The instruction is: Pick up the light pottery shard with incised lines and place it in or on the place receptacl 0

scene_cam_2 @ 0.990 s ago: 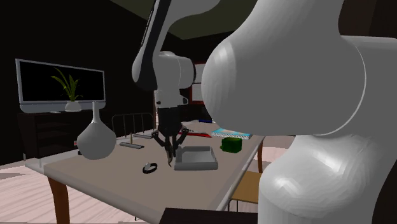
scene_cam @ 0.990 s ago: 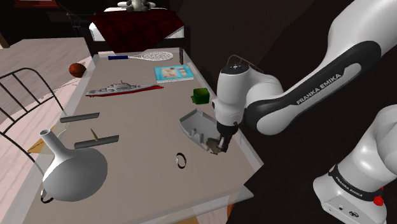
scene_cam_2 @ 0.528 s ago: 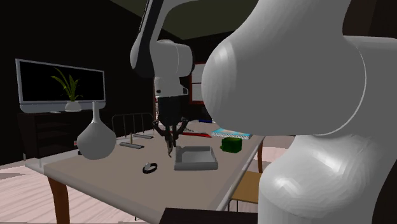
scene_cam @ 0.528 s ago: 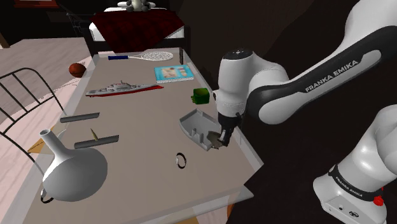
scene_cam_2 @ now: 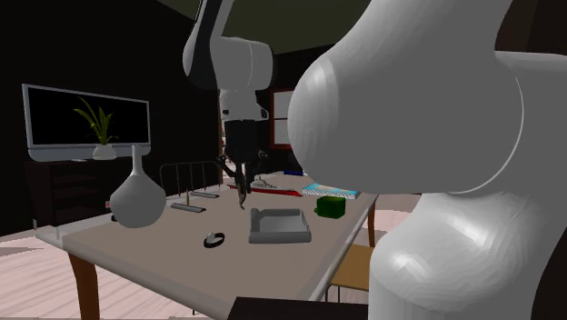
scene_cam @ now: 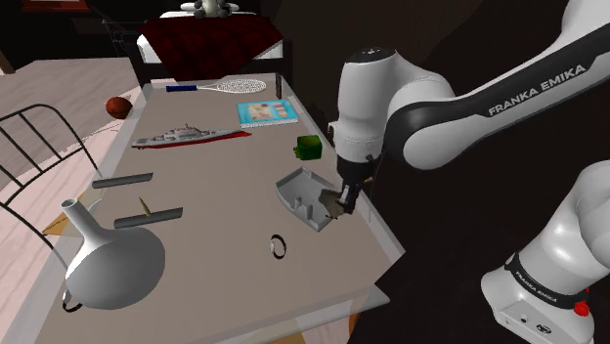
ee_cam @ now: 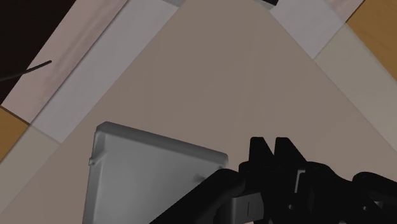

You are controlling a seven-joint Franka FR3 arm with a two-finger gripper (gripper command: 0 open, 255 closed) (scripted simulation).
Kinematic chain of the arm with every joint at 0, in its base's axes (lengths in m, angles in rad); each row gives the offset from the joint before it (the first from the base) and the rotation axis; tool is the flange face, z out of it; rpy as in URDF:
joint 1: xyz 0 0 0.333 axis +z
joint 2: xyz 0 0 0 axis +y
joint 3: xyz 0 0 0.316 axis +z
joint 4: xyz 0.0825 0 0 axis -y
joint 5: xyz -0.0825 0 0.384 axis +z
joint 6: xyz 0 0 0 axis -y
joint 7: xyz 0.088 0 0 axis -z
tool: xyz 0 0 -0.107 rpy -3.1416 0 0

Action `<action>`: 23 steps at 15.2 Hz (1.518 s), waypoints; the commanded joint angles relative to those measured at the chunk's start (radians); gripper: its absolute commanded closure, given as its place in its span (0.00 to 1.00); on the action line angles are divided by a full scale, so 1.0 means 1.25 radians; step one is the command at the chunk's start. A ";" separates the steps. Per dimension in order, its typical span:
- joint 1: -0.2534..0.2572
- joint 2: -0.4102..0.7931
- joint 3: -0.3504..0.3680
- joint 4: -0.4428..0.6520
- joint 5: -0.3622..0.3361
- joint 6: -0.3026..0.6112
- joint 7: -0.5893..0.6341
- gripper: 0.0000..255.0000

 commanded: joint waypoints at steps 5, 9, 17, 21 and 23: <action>0.002 -0.036 -0.007 0.029 0.014 -0.062 -0.014 1.00; -0.036 0.032 -0.040 0.104 -0.026 -0.072 -0.058 1.00; -0.094 0.186 -0.097 0.296 -0.089 -0.114 -0.138 1.00; -0.108 0.252 -0.113 0.363 -0.110 -0.117 -0.160 1.00; -0.108 0.262 -0.114 0.353 -0.114 -0.097 -0.157 1.00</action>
